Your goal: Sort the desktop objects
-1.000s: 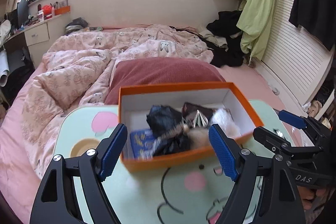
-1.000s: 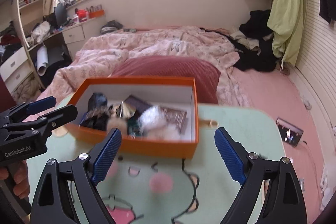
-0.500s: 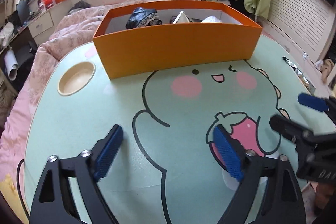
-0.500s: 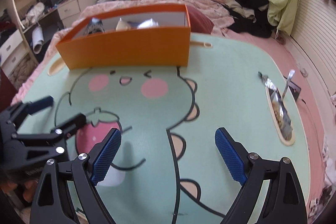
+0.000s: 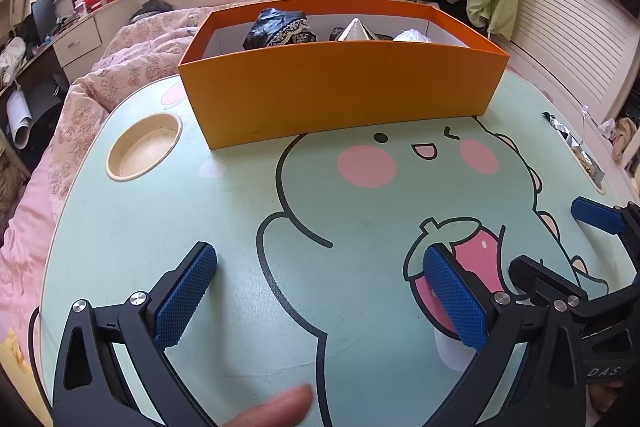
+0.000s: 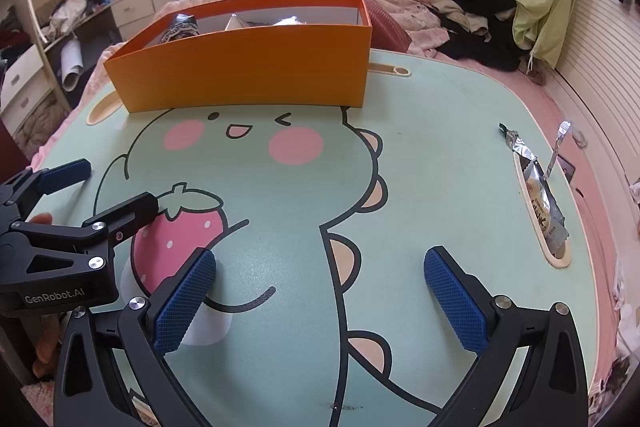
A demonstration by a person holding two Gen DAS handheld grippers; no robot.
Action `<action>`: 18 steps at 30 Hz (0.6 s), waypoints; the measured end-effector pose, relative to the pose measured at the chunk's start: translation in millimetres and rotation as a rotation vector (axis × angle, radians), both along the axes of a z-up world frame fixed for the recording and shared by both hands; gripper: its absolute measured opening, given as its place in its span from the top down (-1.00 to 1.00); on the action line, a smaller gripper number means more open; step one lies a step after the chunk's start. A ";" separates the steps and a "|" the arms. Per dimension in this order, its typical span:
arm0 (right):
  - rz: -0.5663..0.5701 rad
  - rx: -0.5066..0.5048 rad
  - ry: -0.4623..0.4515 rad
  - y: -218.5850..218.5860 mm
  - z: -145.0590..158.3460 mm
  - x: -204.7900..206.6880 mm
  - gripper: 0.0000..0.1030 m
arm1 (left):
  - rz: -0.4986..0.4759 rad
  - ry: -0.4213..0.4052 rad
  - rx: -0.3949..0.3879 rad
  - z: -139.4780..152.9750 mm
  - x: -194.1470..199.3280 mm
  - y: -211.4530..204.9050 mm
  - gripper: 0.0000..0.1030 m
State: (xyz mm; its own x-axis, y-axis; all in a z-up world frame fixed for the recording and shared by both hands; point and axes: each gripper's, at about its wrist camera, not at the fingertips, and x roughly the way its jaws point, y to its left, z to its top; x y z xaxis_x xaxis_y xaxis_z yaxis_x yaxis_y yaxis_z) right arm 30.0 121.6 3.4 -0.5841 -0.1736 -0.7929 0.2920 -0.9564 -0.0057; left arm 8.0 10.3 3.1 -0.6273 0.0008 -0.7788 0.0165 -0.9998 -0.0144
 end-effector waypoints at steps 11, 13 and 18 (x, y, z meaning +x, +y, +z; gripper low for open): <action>0.000 0.000 0.000 -0.4 0.0 0.3 -1.00 | 0.000 0.000 0.000 -0.6 0.7 0.8 -1.00; 0.000 0.000 0.000 -0.2 -0.1 0.4 -1.00 | 0.000 0.000 0.000 -0.8 0.4 0.4 -1.00; 0.000 0.001 0.000 -0.5 0.0 0.3 -1.00 | 0.001 0.000 0.000 -0.7 0.3 0.7 -0.99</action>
State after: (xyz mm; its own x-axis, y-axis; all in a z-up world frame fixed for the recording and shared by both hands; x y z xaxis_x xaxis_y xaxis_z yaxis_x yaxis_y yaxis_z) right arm 30.3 121.1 3.4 -0.5839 -0.1731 -0.7931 0.2923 -0.9563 -0.0064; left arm 8.3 11.0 2.4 -0.6273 0.0004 -0.7788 0.0172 -0.9998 -0.0143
